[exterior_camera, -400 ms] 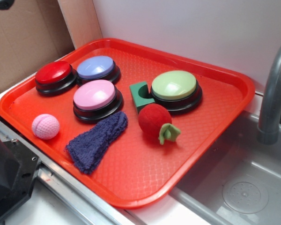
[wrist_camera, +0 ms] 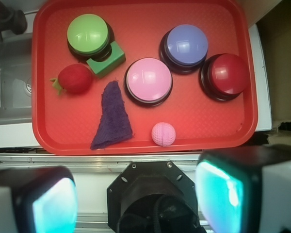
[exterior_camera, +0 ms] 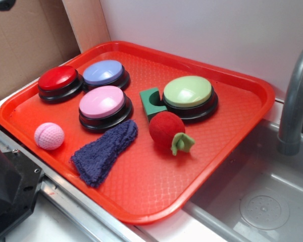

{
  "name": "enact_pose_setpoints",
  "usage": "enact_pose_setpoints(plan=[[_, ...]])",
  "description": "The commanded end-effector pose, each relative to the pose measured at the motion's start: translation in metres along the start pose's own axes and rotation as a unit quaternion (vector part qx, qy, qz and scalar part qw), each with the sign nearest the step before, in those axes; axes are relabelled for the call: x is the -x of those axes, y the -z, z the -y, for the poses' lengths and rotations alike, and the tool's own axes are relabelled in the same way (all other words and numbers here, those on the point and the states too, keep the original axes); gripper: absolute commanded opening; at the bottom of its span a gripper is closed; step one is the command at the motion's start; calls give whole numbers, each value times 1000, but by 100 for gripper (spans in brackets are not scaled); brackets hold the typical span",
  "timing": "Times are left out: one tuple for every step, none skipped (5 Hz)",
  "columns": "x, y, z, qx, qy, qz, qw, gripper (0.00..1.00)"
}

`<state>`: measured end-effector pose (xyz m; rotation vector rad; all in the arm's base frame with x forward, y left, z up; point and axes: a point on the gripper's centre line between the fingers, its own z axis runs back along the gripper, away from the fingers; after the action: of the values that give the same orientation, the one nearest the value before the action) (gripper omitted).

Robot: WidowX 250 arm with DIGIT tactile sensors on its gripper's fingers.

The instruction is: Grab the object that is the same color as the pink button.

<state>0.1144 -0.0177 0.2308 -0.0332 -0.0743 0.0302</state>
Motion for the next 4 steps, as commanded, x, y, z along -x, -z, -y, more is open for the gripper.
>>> enact_pose_setpoints(plan=[[-16,58,-15,-4,47,3,999,100],[-24,96,-25,-29,60,-22,998,100],[-26,133,-37,-58,72,-31,995,100],[-24,150,-41,-67,106,-22,992,100]])
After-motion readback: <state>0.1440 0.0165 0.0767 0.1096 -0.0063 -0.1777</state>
